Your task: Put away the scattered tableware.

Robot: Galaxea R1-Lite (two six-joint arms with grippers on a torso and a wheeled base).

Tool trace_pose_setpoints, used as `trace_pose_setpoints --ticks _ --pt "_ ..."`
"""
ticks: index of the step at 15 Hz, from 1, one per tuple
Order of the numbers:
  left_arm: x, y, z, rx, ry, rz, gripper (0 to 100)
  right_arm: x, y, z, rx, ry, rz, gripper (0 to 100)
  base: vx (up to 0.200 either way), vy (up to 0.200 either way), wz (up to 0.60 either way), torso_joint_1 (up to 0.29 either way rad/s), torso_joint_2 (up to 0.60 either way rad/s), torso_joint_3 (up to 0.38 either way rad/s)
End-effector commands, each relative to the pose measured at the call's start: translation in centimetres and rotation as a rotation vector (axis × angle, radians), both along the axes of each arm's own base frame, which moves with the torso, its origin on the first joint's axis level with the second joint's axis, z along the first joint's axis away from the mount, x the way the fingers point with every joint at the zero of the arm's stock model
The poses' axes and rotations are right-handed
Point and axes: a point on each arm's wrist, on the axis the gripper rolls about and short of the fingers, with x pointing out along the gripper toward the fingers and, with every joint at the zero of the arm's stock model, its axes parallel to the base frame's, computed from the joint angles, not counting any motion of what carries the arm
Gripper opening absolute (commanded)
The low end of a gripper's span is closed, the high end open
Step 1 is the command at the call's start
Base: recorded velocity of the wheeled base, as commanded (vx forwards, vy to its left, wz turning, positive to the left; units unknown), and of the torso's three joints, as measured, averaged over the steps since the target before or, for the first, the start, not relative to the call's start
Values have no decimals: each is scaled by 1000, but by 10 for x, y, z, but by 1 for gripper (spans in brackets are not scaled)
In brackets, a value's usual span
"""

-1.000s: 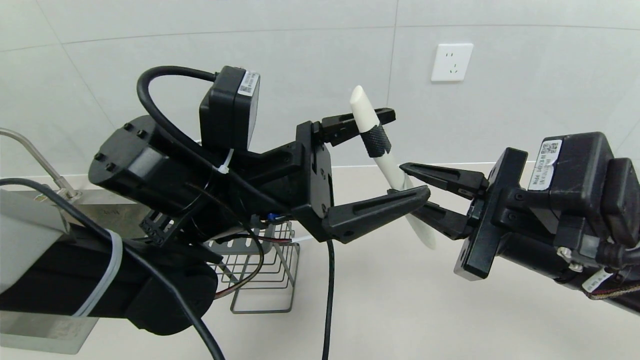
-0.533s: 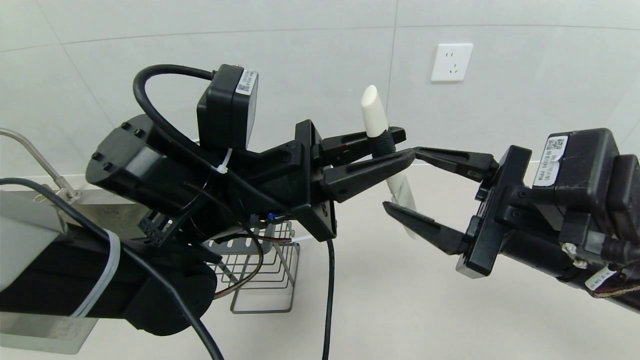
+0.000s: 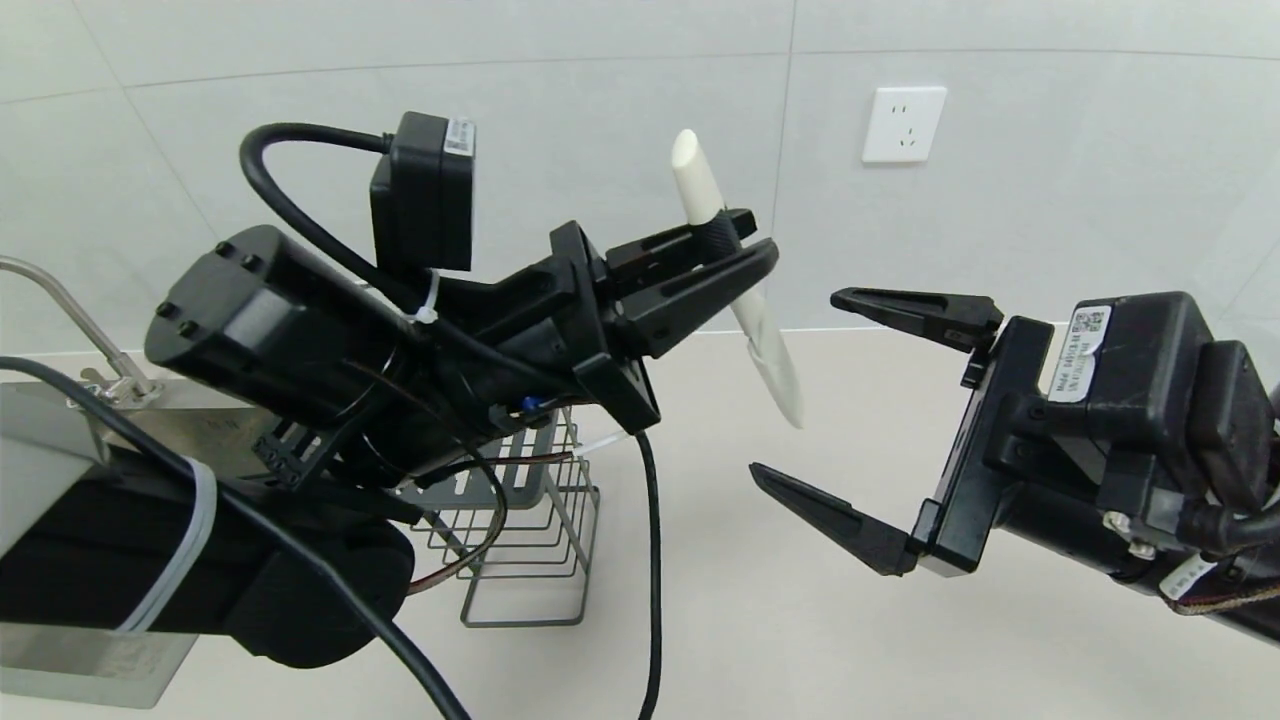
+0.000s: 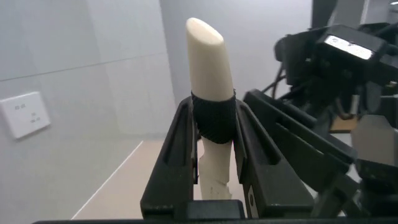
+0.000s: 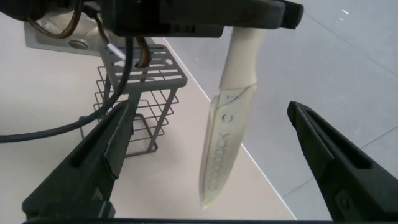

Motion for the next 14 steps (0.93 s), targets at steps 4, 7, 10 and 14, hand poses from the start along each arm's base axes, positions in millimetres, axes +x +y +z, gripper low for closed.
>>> trace_pose_setpoints --ticks 4,7,10,14 --pt "-20 52 16 -1 14 203 0 -11 -26 -5 64 79 -92 0 0 0 0 0 0 0" --pt "-46 75 13 82 68 308 0 -9 -48 -16 154 237 -178 0 0 0 0 0 0 0" --pt "-74 90 19 97 93 318 0 -7 -89 -23 305 350 -363 0 0 0 0 0 0 0" --pt "-102 114 26 123 123 366 0 -62 -142 -44 357 280 -523 0 0 0 0 0 0 0"
